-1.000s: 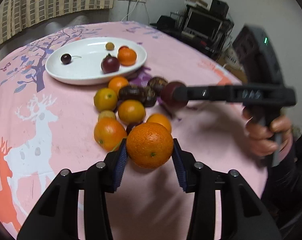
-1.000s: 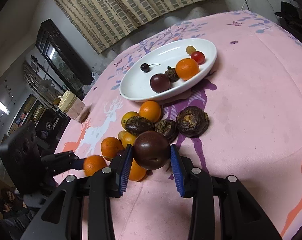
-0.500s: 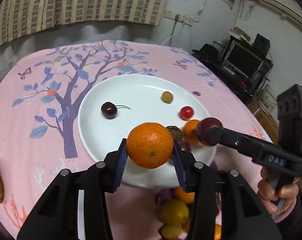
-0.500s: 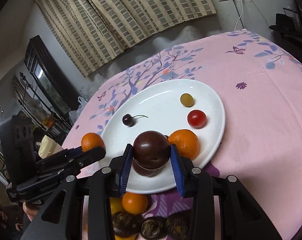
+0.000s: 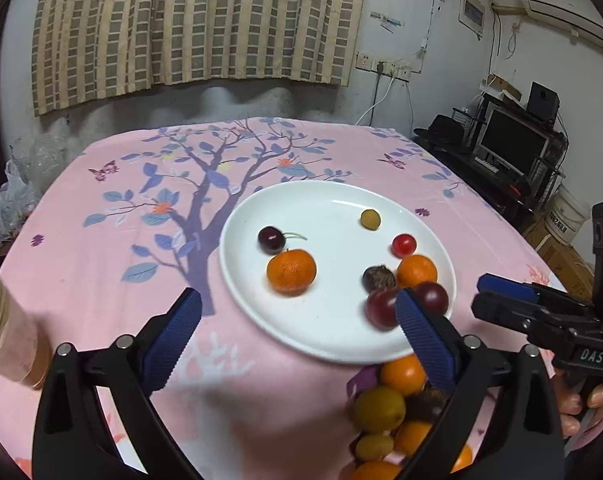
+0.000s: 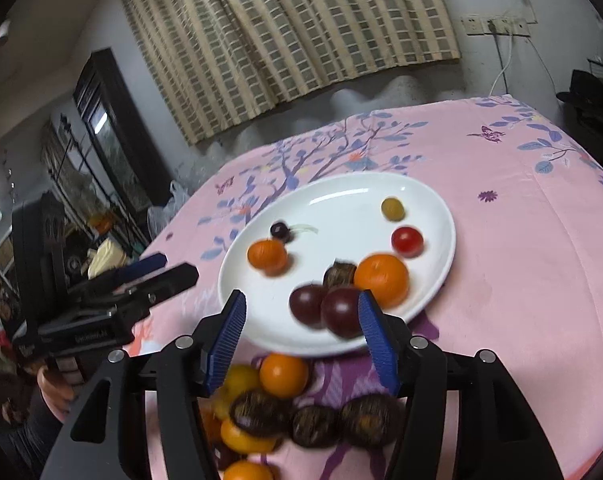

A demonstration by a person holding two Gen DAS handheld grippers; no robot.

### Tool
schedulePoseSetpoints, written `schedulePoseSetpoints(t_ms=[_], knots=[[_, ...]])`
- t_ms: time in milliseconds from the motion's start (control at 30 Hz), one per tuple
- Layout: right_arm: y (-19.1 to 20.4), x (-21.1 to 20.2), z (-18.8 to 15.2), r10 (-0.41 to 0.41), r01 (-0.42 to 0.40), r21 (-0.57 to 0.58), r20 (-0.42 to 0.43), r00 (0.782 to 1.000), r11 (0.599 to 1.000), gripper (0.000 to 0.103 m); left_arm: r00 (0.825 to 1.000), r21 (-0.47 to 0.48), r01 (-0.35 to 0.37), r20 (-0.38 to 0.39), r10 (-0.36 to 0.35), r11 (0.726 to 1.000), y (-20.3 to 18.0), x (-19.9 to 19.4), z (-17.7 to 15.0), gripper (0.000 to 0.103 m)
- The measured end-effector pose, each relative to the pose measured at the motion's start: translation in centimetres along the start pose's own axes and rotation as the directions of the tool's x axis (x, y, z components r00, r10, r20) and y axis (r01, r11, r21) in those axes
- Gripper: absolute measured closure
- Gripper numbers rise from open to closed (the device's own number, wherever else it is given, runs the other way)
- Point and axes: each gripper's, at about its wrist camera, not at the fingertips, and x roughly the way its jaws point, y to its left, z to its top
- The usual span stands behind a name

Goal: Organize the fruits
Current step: 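Place the orange and dark plum onto the white plate, then grasp an orange with the left tool while the right tool grasps a tangerine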

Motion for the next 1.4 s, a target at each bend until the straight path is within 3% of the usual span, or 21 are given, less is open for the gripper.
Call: schedulePoseSetpoints(t_ms=[367, 733, 967, 1067, 1300, 1333, 1400], knots=[[4.2, -1.2, -6.0, 0.070, -0.098, -0.139, -0.197, 0.978, 0.985, 0.040, 0.996, -0.011, -0.078, -0.035, 0.078, 0.997, 3.1, -3.8, -6.0, 0.005], [6.3, -0.8, -8.7, -0.035, -0.051, -0.293, -0.280, 0.959, 0.955, 0.040, 0.994, -0.023, -0.100, -0.051, 0.099, 0.995, 3.8, -4.3, -7.1, 0.005], [6.8, -0.2, -9.6, -0.102, -0.009, -0.358, -0.289, 0.952, 0.934, 0.051, 0.994, -0.020, -0.094, -0.050, 0.093, 0.995, 3.7, -4.4, -7.2, 0.005], [6.5, 0.2, -9.5, -0.129, 0.017, -0.357, -0.292, 0.948, 0.934, 0.066, 0.995, -0.016, -0.092, -0.049, 0.091, 0.996, 3.5, -4.4, -7.2, 0.005], [4.3, -1.4, -8.0, -0.067, 0.009, -0.230, -0.246, 0.967, 0.973, 0.066, 0.996, 0.006, -0.013, -0.089, 0.013, 1.000, 2.5, -3.9, -7.5, 0.005], [4.1, -1.6, -7.9, -0.069, 0.017, -0.217, -0.236, 0.969, 0.976, 0.066, 0.995, 0.016, 0.001, -0.100, 0.001, 1.000, 2.1, -3.7, -7.6, 0.007], [3.5, -1.8, -7.6, -0.073, 0.030, -0.189, -0.229, 0.971, 0.982, 0.066, 0.989, 0.034, 0.046, -0.141, -0.041, 0.998, 1.3, -3.1, -7.9, 0.021]])
